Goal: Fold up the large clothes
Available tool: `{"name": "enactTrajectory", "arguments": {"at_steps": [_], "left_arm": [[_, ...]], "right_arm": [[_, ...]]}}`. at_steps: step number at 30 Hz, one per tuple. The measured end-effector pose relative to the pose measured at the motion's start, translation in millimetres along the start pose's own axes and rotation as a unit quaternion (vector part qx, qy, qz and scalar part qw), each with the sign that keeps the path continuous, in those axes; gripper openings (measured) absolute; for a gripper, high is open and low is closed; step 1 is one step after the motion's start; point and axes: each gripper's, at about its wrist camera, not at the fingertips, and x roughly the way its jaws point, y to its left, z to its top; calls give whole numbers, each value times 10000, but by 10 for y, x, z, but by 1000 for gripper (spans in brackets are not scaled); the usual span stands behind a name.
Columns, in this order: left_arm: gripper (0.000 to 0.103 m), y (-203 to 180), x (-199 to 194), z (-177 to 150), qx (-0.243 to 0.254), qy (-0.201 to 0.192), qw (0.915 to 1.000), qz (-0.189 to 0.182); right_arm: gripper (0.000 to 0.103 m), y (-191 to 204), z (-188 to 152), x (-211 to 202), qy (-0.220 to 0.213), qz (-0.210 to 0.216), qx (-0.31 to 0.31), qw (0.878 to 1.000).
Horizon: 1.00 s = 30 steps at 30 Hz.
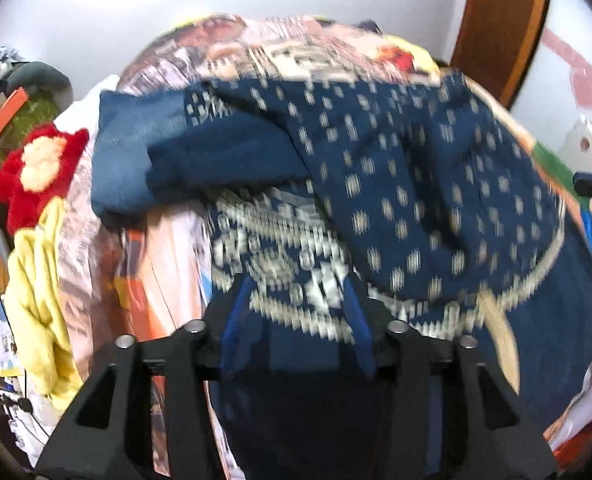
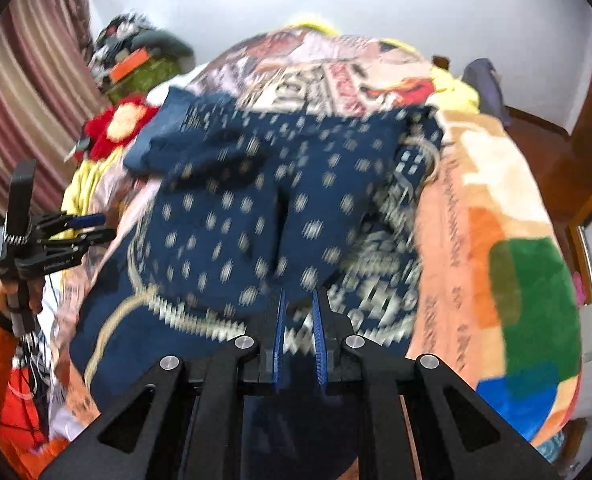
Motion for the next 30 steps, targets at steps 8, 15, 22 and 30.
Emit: {"name": "enactTrajectory", "arguments": {"at_steps": [8,15,22,30], "left_arm": [[66,-172,420,317,-201,13,9989,-421],[80,-171,823,31,-256,304,9991,-163],[79,160,678,63,-719,306,9964,-331],[80,741,399,673,-1054,-376,9937,37]], "right_arm": [[10,-19,281,555,321,-430,-3,9986],[84,-42,95,834,285,-1645,-514,9846],[103,-484,76,689,248,-1173,143,9927],[103,-907,540,501,-378,-737,877,9927]]}}
